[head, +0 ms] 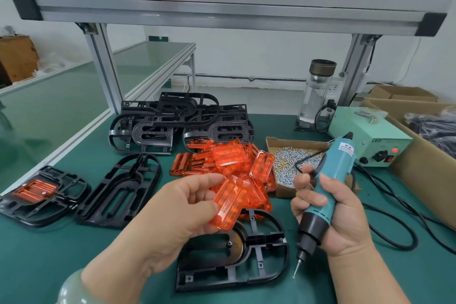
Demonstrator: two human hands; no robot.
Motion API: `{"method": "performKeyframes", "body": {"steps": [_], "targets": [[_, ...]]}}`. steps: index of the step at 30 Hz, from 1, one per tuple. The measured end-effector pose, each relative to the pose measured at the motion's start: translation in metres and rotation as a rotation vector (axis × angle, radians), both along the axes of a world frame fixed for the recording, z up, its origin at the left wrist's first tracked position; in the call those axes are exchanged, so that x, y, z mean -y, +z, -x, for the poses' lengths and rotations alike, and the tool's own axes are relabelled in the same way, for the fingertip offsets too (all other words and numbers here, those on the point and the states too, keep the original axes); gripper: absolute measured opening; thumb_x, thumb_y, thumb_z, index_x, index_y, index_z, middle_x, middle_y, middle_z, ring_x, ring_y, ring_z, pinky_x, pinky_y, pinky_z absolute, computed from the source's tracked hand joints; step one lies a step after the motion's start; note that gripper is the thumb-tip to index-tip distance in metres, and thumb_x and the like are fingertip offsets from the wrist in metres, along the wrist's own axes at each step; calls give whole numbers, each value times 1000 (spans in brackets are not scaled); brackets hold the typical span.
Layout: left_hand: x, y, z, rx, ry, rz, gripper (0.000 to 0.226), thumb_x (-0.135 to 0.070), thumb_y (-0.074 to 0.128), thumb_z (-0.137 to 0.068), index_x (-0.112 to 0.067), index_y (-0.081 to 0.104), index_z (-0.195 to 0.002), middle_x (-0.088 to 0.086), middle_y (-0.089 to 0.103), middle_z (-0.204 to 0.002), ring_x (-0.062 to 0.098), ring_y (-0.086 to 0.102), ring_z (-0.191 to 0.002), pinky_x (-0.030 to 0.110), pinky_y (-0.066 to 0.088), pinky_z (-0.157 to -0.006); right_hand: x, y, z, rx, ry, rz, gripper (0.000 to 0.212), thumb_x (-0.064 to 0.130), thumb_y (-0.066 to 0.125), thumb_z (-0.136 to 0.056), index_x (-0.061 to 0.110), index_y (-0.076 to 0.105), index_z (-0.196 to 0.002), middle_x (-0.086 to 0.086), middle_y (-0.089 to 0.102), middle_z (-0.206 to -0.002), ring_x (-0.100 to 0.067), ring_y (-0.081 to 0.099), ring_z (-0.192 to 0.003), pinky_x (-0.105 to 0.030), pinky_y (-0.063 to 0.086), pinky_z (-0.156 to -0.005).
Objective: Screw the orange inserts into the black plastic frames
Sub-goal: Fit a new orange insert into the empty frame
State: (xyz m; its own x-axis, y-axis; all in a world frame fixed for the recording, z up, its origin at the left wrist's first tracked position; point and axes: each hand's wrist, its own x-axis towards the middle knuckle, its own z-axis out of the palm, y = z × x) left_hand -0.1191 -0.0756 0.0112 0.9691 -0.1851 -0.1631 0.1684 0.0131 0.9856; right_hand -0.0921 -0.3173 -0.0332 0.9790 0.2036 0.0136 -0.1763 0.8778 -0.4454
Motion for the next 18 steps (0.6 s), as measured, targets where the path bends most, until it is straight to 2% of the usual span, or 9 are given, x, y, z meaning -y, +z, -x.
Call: {"method": "performKeyframes", "body": {"steps": [2,5,7,10,13,15,18], "targets": [[3,-2,3,-13,-47,33,55,16,50,-83,-25,58,-118,5,67,-86,14,62,-67,22,50,-59,0,0,0,0,0,0,64,8,95,-34,10,63,-90,-5,59,-74,-4,47,-38,-22,50,-45],[10,-8,5,-95,-83,194,69,24,41,-79,-30,58,-118,9,64,-85,15,56,-62,25,51,-59,0,0,0,2,4,1,65,7,95,-35,11,62,-91,-5,59,-74,-4,47,-38,-22,50,-46],[14,-11,6,-133,-36,268,60,24,43,-79,-23,65,-112,9,65,-82,16,56,-59,28,52,-56,0,0,0,4,8,0,65,7,95,-35,11,62,-90,-4,59,-74,-4,47,-38,-22,50,-46],[18,-17,8,-65,65,125,35,9,62,-81,-23,71,-91,2,68,-74,15,60,-62,33,53,-60,0,1,0,8,8,-6,63,7,95,-35,11,63,-89,-5,59,-74,-3,47,-38,-21,49,-46],[18,-21,7,47,173,-87,25,-5,72,-74,-30,71,-74,-4,64,-65,12,56,-60,30,49,-62,0,1,0,11,3,0,63,7,95,-34,11,63,-89,-4,59,-74,-3,47,-38,-21,49,-45],[17,-21,7,59,217,-99,21,-6,72,-75,-27,70,-76,1,64,-67,15,58,-61,32,51,-62,0,1,0,12,2,-2,64,7,95,-35,11,62,-90,-4,59,-74,-3,47,-38,-21,49,-45],[17,-18,9,20,229,49,26,-1,63,-85,-25,68,-95,1,70,-73,15,65,-62,31,55,-59,-1,1,1,14,1,0,66,8,95,-35,11,60,-91,-4,59,-74,-4,47,-38,-21,49,-46]]}}
